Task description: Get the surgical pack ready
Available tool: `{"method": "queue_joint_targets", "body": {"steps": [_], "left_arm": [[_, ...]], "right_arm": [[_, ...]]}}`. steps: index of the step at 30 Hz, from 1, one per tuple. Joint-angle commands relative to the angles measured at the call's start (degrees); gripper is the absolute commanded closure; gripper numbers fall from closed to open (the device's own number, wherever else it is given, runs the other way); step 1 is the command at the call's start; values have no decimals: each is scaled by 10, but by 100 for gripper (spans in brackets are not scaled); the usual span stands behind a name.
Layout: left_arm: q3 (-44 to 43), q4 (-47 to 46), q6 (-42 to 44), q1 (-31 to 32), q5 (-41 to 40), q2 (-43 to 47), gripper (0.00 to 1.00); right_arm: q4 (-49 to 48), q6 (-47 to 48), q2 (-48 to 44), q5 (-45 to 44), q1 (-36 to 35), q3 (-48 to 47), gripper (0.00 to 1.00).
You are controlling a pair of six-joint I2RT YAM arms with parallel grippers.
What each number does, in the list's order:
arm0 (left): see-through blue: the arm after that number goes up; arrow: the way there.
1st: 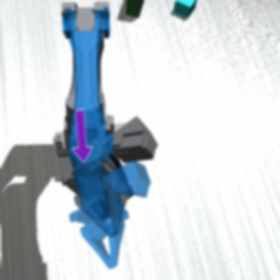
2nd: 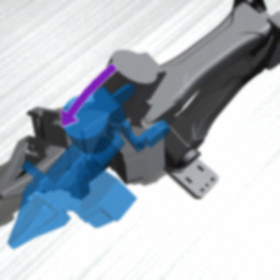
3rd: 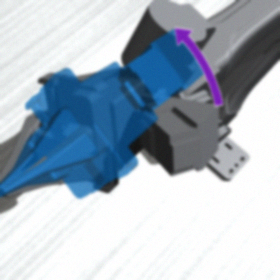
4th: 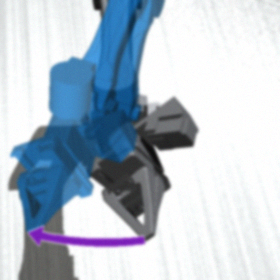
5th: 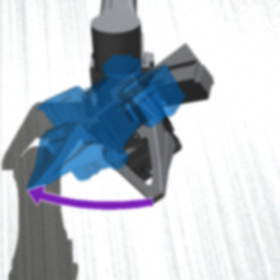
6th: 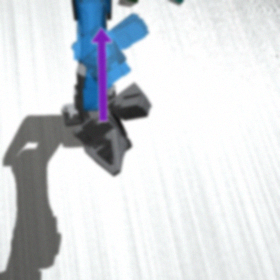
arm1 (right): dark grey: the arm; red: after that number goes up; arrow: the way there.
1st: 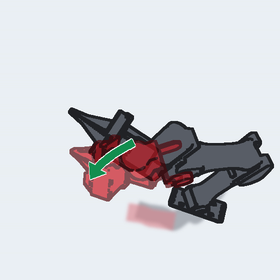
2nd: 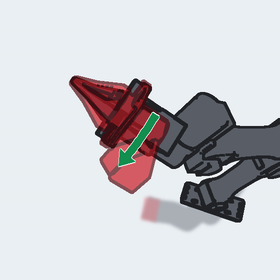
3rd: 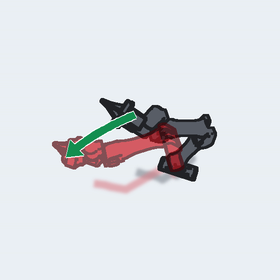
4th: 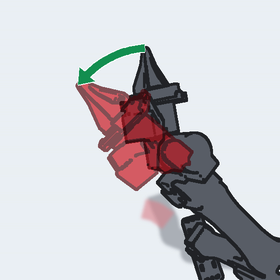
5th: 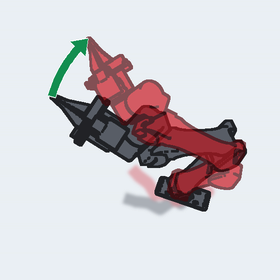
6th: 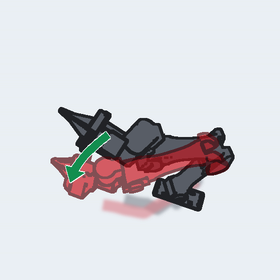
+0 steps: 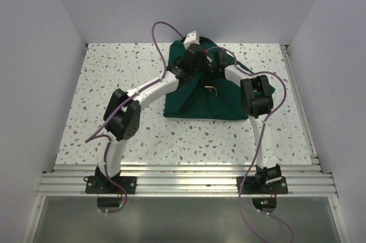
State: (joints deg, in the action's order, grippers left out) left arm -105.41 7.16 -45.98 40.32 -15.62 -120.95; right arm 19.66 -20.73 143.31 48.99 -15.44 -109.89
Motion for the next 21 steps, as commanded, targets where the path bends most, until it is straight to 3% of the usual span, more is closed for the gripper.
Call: {"method": "queue_joint_targets", "body": {"steps": [1, 15, 21], "left_arm": [[-25, -112, -21, 17, 4, -8, 100], [-24, -144, -17, 35, 11, -36, 100], [-14, -140, -3, 35, 3, -30, 100]], "right_arm": [[27, 18, 42, -50, -18, 13, 100], [29, 15, 47, -43, -15, 12, 100], [7, -11, 36, -28, 1, 15, 83]]}}
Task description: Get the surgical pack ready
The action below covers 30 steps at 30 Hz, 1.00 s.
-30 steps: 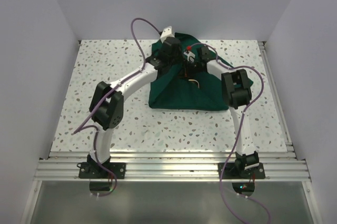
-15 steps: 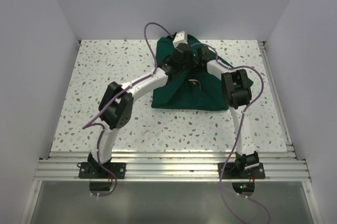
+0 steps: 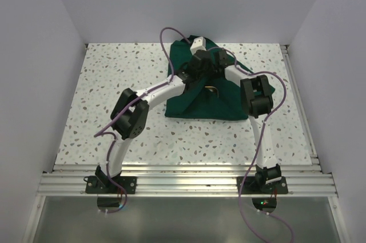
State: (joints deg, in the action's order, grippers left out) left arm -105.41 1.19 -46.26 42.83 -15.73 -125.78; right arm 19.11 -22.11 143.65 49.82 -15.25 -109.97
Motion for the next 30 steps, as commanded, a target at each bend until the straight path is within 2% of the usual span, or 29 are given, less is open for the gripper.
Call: {"method": "queue_joint_targets", "body": {"steps": [1, 6, 13, 18, 19, 22, 23, 27, 30], "left_arm": [[-13, -80, 0, 9, 4, 18, 100], [-5, -86, 4, 9, 5, 19, 100], [7, -91, 10, 9, 4, 22, 100], [27, -95, 21, 9, -2, 36, 100], [29, -95, 24, 9, -4, 39, 100], [30, -92, 29, 9, -6, 43, 100], [30, -92, 29, 9, -7, 47, 100], [33, -93, 41, 9, -11, 60, 100], [24, -88, 47, 9, -9, 60, 100]], "right_arm": [[8, -3, 31, -32, 5, 17, 80], [-17, -37, 15, -10, 23, 13, 69], [-7, -57, 5, 2, 38, -13, 67], [-5, -60, 6, -2, 38, -21, 59], [-4, -62, 5, -2, 38, -23, 60], [0, -65, 7, -4, 38, -29, 74], [1, -65, 6, -5, 38, -31, 82], [17, -56, 8, -10, 38, -36, 99], [22, -52, 14, -9, 37, -40, 100]]}}
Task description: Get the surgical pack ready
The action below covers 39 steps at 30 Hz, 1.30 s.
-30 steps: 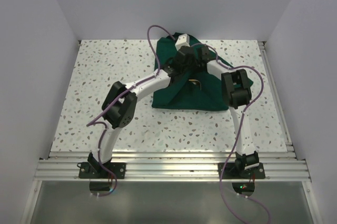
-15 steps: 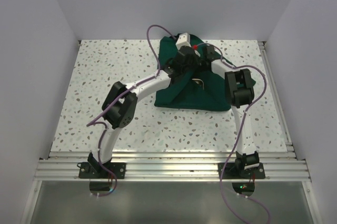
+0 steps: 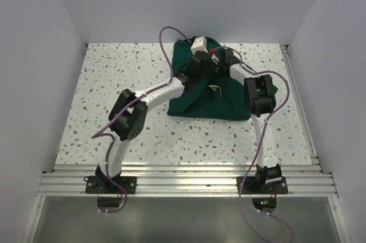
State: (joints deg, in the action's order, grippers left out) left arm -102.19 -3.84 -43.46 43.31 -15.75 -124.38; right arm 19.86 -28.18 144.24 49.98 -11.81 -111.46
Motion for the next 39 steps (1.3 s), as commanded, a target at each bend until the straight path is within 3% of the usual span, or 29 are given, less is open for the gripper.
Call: {"method": "queue_joint_targets", "body": {"steps": [1, 10, 12, 13, 16, 25, 30, 39], "left_arm": [[-9, -38, 20, 4, -7, 46, 100], [-1, -63, 18, 5, 29, 31, 100], [9, -74, 17, 5, 41, 31, 100], [12, -78, 17, 5, 43, 31, 100], [23, -88, 15, 5, 48, 33, 100], [31, -97, 28, 5, 42, 34, 100], [30, -101, 32, 5, 49, 25, 100], [31, -140, 29, 5, 85, -18, 100]], "right_arm": [[15, 9, 9, -10, 4, -26, 100], [41, 17, 17, -16, 4, -51, 91], [54, 18, 22, -16, 3, -71, 82], [59, 19, 24, -19, 4, -87, 69], [76, 17, 31, -19, 10, -114, 56], [59, -31, 16, -12, 50, -156, 48], [17, -57, -48, -38, 86, -88, 46], [-54, -74, -208, -110, 176, 116, 46]]}}
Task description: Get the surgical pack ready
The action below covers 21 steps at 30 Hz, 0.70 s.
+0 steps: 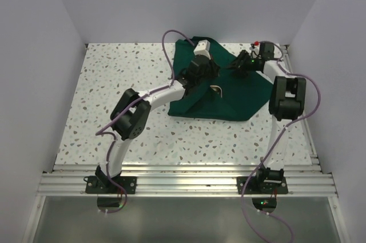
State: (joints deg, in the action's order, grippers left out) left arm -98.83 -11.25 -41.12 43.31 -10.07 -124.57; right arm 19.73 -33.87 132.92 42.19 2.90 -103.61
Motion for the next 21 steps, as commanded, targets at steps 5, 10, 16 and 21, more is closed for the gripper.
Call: {"method": "queue_joint_targets", "body": {"steps": [5, 10, 16, 21], "left_arm": [[-2, -86, -2, 7, 50, -48, 99], [-13, -91, 6, 10, 69, -74, 79], [-15, -88, 35, 11, 87, -63, 45], [-44, -32, 75, 8, 87, -10, 38]], "right_arm": [[-71, -16, -161, -55, 78, 128, 46], [-50, -3, -206, -72, 93, 149, 46], [10, 27, -232, -150, 94, 150, 44], [24, 38, -264, -224, 101, 203, 43]]}}
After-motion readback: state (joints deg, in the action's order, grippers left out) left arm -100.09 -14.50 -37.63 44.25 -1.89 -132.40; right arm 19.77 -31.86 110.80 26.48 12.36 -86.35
